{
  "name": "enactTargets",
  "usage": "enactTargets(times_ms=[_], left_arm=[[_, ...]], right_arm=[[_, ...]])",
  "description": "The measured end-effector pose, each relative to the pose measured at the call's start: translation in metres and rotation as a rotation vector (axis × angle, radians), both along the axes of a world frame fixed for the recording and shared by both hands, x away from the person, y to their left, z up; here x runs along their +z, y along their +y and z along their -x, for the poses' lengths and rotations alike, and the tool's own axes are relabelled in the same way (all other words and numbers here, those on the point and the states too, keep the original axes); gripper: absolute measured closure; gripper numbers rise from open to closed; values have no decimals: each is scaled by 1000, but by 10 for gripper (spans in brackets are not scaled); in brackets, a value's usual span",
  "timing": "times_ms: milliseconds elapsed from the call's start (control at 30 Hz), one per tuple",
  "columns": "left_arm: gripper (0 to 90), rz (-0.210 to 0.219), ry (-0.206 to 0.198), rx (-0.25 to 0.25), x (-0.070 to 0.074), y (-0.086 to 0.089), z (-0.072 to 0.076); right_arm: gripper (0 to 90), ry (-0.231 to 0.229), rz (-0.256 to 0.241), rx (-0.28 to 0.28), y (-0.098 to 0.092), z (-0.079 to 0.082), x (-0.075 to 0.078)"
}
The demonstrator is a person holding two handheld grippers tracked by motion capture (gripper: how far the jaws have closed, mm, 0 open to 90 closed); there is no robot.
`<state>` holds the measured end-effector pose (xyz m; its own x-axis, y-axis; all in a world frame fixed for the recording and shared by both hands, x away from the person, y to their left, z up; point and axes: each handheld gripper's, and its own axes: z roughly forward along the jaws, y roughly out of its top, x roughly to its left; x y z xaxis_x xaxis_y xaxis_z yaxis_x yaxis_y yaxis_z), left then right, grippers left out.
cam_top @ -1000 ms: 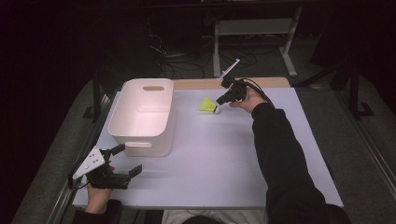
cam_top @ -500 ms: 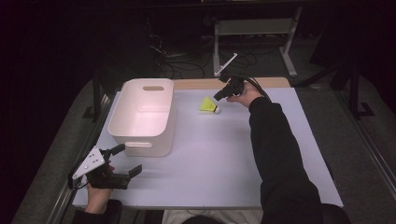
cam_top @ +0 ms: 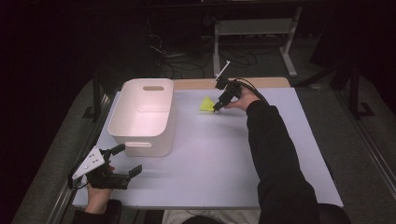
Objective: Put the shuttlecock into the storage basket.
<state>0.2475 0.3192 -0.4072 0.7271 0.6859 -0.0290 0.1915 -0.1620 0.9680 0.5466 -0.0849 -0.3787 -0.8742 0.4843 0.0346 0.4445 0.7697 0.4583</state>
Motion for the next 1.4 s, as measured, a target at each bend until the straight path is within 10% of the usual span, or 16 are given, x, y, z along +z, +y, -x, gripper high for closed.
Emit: enactTargets(times_ms=[133,567,1400], left_arm=[[0,0,0,1,0,0,0],[0,-1,1,1,0,0,0],[0,0,-1,-3,0,0,0]], right_arm=[[137,-11,6,-41,-1,-2,-5],[75,45,-24,-34,-1,-10,-22],[471,31,-15,-33,6,-19,-47]])
